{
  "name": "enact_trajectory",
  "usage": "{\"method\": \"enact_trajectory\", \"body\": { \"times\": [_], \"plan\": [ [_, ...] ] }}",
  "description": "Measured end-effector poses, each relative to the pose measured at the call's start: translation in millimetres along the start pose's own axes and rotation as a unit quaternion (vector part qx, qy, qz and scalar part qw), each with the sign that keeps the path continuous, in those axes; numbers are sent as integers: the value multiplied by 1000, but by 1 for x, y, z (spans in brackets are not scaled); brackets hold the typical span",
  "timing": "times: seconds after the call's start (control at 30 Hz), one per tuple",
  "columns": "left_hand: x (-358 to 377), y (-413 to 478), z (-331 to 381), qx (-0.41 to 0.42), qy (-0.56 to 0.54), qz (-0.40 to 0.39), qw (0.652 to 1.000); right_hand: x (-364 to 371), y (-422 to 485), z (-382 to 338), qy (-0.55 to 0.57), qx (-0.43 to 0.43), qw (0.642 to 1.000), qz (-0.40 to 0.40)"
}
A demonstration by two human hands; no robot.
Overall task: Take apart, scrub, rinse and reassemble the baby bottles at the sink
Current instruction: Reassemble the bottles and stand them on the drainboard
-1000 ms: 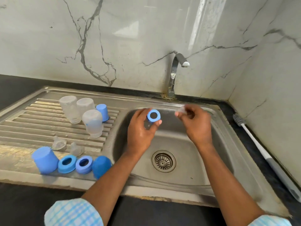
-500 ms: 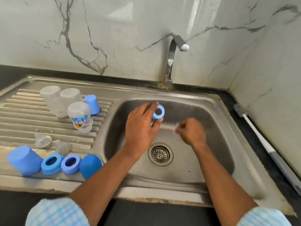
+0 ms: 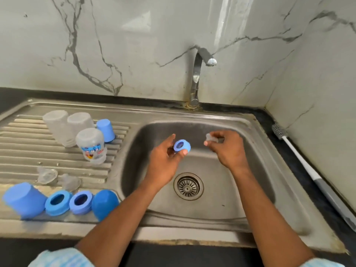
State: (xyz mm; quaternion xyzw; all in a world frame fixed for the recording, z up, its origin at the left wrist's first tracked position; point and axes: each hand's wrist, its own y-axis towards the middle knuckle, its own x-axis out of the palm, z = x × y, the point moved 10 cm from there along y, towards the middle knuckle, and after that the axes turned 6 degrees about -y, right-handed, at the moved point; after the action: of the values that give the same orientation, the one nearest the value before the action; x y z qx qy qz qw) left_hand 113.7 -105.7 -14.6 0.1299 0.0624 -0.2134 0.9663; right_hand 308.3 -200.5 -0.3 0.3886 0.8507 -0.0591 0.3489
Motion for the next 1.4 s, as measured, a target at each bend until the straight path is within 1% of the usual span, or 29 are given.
{"method": "enact_trajectory", "body": {
  "times": [0.07,0.13,0.17,0.23,0.33,0.47,0.57,0.67,0.83,1.03,1.2,1.27,1.4],
  "plan": [
    [2,-1,-17,-79,-122,-6,989,4,-6,-20,7,-43,998,-38],
    [3,3,-31,-150,-229,4,962,17,-18,-32,-28,-81,993,-81],
    [5,3,-38,-185,-268,3,946,22,-24,-37,-41,-101,991,-82],
    [9,1,-44,-228,-308,-9,924,22,-29,-47,-46,-133,987,-73],
    [13,-5,-45,-257,-343,-36,903,22,-33,-57,-49,-149,985,-68],
    [19,-9,-40,-269,-374,-56,886,26,-37,-62,-85,-163,981,-68],
    [24,-10,-36,-263,-378,-78,884,27,-36,-63,-102,-171,977,-70],
    [28,-11,-34,-255,-372,-99,887,26,-38,-66,-69,-179,979,-63],
    [31,-14,-32,-261,-368,-110,886,24,-37,-68,-18,-186,981,-54],
    [35,-21,-27,-275,-382,-132,872,28,-41,-70,-14,-195,979,-66],
    [35,-20,-25,-276,-394,-138,866,24,-40,-72,1,-209,977,-54],
    [35,-20,-24,-274,-394,-137,866,23,-38,-70,8,-198,979,-56],
    [37,-22,-21,-273,-396,-135,866,22,-34,-62,83,-147,982,-81]
  ]
}}
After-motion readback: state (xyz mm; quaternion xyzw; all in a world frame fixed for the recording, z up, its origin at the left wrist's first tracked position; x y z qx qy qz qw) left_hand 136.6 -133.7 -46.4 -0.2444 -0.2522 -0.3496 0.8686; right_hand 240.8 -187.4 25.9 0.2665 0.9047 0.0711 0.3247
